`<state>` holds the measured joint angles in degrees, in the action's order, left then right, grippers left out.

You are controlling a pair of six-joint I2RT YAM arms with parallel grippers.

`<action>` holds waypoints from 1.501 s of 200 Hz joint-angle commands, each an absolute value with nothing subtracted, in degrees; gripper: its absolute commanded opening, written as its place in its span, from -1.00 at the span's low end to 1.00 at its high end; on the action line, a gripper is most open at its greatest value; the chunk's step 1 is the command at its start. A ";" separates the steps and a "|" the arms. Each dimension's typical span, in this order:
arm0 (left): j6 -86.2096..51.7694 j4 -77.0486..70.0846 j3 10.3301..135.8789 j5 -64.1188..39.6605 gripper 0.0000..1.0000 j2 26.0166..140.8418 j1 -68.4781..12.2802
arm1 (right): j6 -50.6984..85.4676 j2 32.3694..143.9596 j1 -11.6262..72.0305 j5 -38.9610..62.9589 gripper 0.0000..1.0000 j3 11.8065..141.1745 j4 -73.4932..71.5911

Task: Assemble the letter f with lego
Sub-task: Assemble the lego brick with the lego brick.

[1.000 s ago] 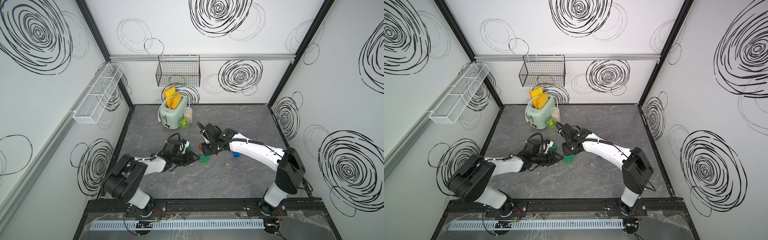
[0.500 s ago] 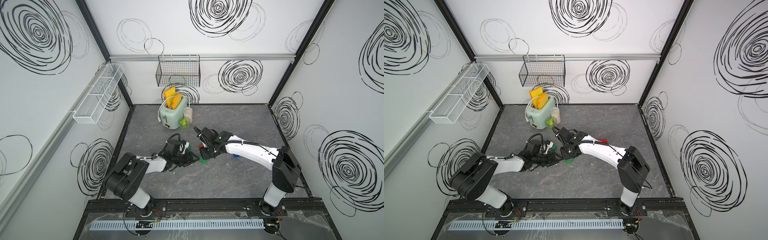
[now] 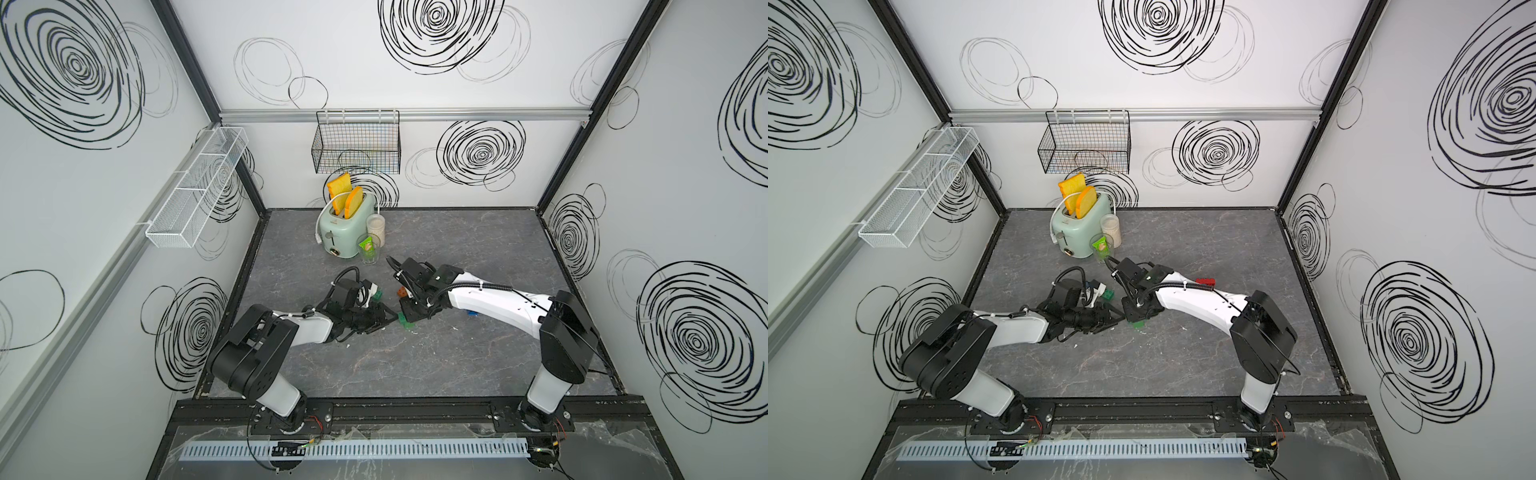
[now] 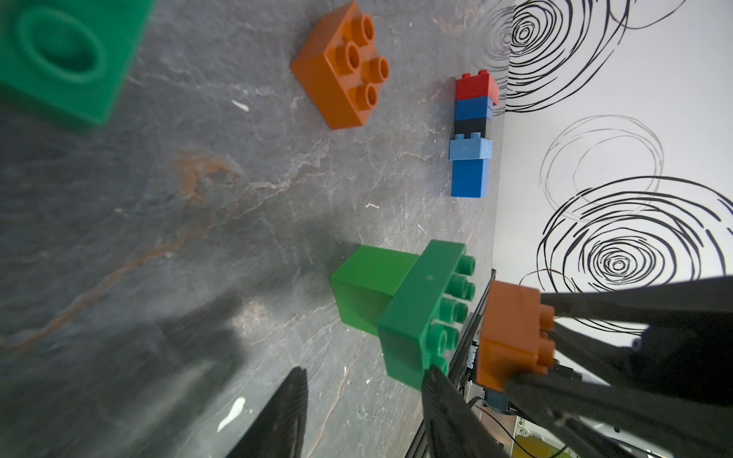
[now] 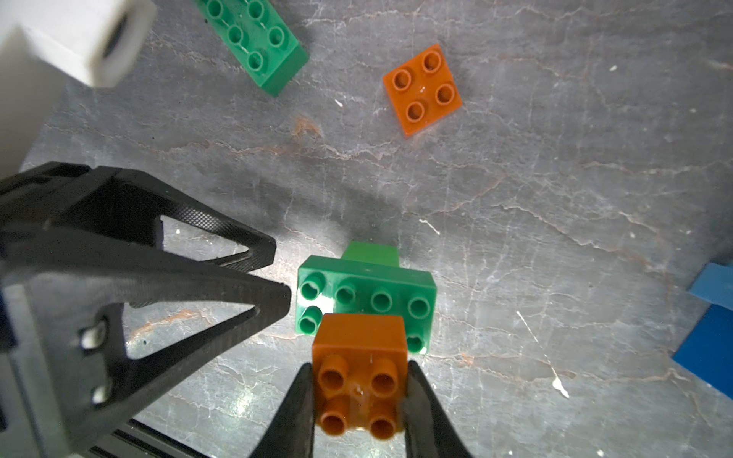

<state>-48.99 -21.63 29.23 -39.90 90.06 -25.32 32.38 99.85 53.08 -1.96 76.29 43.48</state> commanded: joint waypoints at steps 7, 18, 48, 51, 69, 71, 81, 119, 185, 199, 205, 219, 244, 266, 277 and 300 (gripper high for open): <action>-49.48 -24.64 29.55 -40.76 0.02 90.79 -24.90 | 33.51 100.80 53.39 -2.33 -0.40 75.42 42.93; -49.48 -24.77 29.55 -40.78 0.02 90.83 -24.90 | 33.58 100.74 53.35 -2.28 -0.40 75.08 42.69; -49.46 -24.79 29.53 -40.79 0.02 90.88 -24.89 | 33.80 100.79 53.35 -2.36 -0.40 74.36 42.28; -49.48 -24.82 29.56 -40.84 0.02 90.88 -24.90 | 33.81 100.73 53.37 -2.37 -0.40 74.31 42.28; -49.48 -24.91 29.60 -40.95 0.02 90.88 -24.95 | 33.96 100.64 53.33 -2.20 -0.40 74.11 41.88; -49.48 -24.88 29.57 -40.96 0.02 90.88 -24.96 | 34.00 100.64 53.30 -2.20 -0.40 74.16 41.85; -49.57 -24.88 29.54 -40.96 0.02 90.97 -24.96 | 34.15 100.64 53.35 -2.16 -0.40 74.31 41.95; -49.57 -24.88 29.44 -40.79 0.02 90.97 -24.96 | 34.50 100.38 53.32 -2.50 -0.40 75.01 42.21; -49.56 -24.87 29.44 -40.78 0.02 90.79 -24.96 | 33.52 101.22 52.92 -3.06 -0.41 75.23 42.03; -49.50 -24.80 29.44 -40.71 0.02 90.88 -24.96 | 33.33 101.34 52.73 -3.15 -0.41 75.40 42.25; -49.44 -24.81 29.49 -40.78 0.02 90.88 -24.96 | 33.22 101.38 52.61 -3.09 -0.41 75.45 42.33; -49.44 -24.76 29.44 -40.78 0.02 90.97 -24.93 | 33.00 101.17 52.37 -2.89 -0.41 75.31 42.09; -49.42 -24.72 29.46 -40.78 0.02 91.05 -24.79 | 32.71 101.25 51.99 -2.51 -0.41 75.44 41.93; -49.48 -24.82 29.51 -40.74 0.01 91.10 -24.78 | 32.48 101.51 51.65 -2.37 -0.41 75.32 41.58; -49.48 -24.73 29.51 -40.74 0.01 91.06 -24.71 | 32.26 101.77 51.59 -2.15 -0.41 75.21 41.54; -49.46 -24.70 29.54 -40.77 0.01 91.15 -24.68 | 31.84 102.39 51.59 -2.11 -0.41 75.30 41.58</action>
<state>-49.15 -22.48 29.23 -40.03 90.39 -25.32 32.69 100.57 51.92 -1.61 74.96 41.06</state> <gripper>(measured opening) 0.507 0.326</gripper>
